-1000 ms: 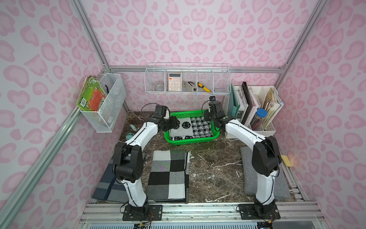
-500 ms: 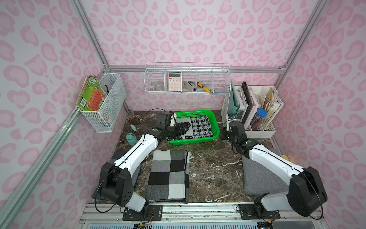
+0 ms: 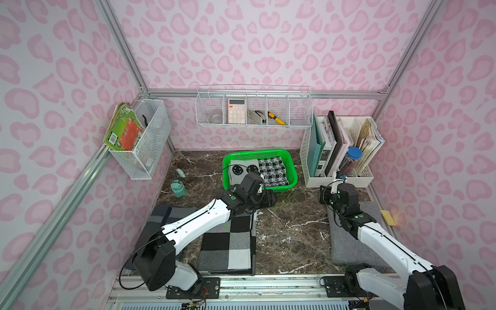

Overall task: Put the folded scarf in the basket
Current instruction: Move the scarf to the center of the board.

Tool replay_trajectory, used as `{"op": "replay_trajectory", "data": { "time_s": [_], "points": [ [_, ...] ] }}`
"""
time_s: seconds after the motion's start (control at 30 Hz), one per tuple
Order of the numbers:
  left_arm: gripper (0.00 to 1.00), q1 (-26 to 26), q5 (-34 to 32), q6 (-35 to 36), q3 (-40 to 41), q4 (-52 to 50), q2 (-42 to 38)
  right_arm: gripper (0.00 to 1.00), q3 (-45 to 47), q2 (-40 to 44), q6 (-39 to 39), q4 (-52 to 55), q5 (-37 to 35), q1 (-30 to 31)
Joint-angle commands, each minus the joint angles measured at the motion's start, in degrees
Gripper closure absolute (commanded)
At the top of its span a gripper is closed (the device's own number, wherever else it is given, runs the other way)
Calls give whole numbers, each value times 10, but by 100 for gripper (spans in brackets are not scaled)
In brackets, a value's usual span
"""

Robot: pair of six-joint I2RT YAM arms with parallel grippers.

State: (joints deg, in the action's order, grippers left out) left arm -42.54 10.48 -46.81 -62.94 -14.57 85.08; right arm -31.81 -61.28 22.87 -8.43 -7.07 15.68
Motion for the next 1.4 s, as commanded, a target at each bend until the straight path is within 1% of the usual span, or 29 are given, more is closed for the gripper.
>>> {"op": "replay_trajectory", "data": {
  "time_s": [0.0,0.2,0.3,0.4,0.5,0.6,0.77,1.07,1.37],
  "points": [
    [39,-32,-10,-44,2,60,30,63,19,35,10,-27,-11,-7],
    [40,-106,-6,-81,-52,109,125,60,62,109,32,-45,-14,-48],
    [40,-136,9,-98,-101,107,186,60,70,123,46,-43,-1,-73],
    [42,-162,31,-126,-128,132,239,60,73,128,52,-41,10,-90],
    [42,-184,24,-130,-158,120,274,60,76,133,57,-39,13,-100],
    [41,-197,21,-148,-179,108,303,60,80,136,61,-41,17,-105],
    [41,-212,24,-181,-188,127,340,60,83,143,63,-41,19,-111],
    [40,-227,57,-202,-260,126,413,58,84,138,67,-43,26,-116],
    [41,-236,78,-215,-308,126,467,57,87,136,69,-46,35,-121]
  ]
}}
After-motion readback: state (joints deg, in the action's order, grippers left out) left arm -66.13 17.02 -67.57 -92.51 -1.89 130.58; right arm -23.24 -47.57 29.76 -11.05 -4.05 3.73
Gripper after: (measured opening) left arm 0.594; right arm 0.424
